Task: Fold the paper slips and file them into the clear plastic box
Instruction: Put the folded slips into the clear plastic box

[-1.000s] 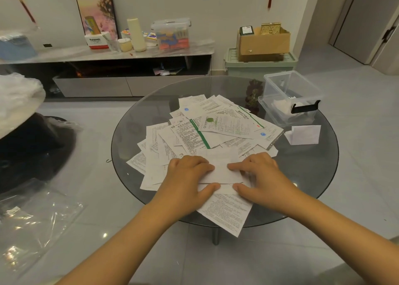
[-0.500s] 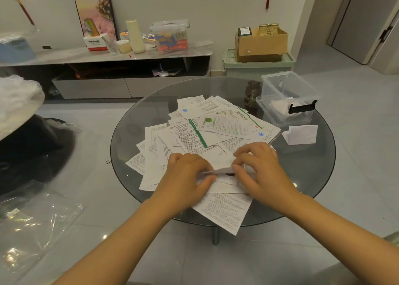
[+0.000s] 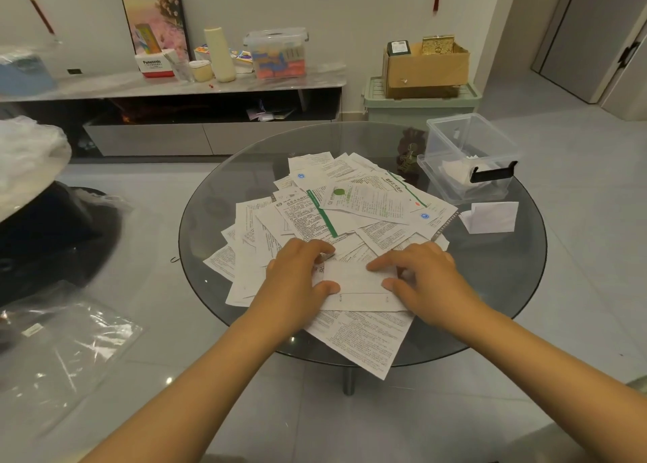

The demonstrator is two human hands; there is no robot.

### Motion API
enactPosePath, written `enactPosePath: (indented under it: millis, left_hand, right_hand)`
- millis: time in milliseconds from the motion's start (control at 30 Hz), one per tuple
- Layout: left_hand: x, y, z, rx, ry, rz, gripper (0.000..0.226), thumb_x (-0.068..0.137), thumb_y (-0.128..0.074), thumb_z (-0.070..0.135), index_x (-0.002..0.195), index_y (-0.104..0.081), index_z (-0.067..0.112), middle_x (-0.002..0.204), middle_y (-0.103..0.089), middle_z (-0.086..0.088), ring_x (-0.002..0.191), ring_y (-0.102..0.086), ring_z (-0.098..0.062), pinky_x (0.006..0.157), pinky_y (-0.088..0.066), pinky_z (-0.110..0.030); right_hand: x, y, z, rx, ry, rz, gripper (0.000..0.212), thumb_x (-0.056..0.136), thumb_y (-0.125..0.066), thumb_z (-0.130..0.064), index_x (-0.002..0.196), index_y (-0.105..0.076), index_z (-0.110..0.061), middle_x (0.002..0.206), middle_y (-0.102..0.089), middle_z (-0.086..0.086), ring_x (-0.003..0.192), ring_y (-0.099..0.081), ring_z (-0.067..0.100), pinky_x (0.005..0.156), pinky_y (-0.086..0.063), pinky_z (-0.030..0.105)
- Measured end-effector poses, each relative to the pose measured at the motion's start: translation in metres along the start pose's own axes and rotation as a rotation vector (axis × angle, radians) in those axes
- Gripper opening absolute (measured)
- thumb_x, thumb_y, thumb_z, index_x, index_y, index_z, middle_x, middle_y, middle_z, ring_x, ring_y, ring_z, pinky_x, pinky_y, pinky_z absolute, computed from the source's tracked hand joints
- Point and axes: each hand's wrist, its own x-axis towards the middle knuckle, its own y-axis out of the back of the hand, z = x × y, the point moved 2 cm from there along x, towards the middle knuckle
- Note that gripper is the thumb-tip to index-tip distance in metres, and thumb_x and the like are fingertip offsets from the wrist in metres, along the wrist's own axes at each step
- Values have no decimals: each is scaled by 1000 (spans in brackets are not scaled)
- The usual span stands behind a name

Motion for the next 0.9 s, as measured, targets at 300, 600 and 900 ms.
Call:
enactPosePath:
  millis: [300, 600, 900]
  left_hand:
    - [-12, -9, 8, 207, -395, 128, 17, 83, -58, 21, 95, -70, 20, 94, -59, 4, 88, -54, -20, 78, -34, -29]
    - [-18, -13, 16, 215, -464, 64, 43, 73, -53, 59, 93, -70, 25, 91, -64, 10, 80, -59, -11, 65, -39, -19]
    - [-22, -15, 16, 58, -439, 130, 12, 79, -56, 30, 80, -61, 20, 81, -58, 11, 71, -53, -5, 53, -40, -13]
  right_hand:
    - [-8, 9, -3, 252, -128, -59, 29, 83, -55, -8, 101, -73, -23, 92, -59, -14, 83, -54, -1, 63, -38, -2]
    - [-21, 18, -9, 697, -296, -200, 24, 84, -59, -6, 93, -73, -25, 99, -58, -25, 92, -56, 0, 75, -49, 15]
    - [-22, 16, -12, 243, -13, -155, 35, 77, -70, -22, 102, -59, -44, 100, -46, -13, 92, -41, -2, 74, -33, 1]
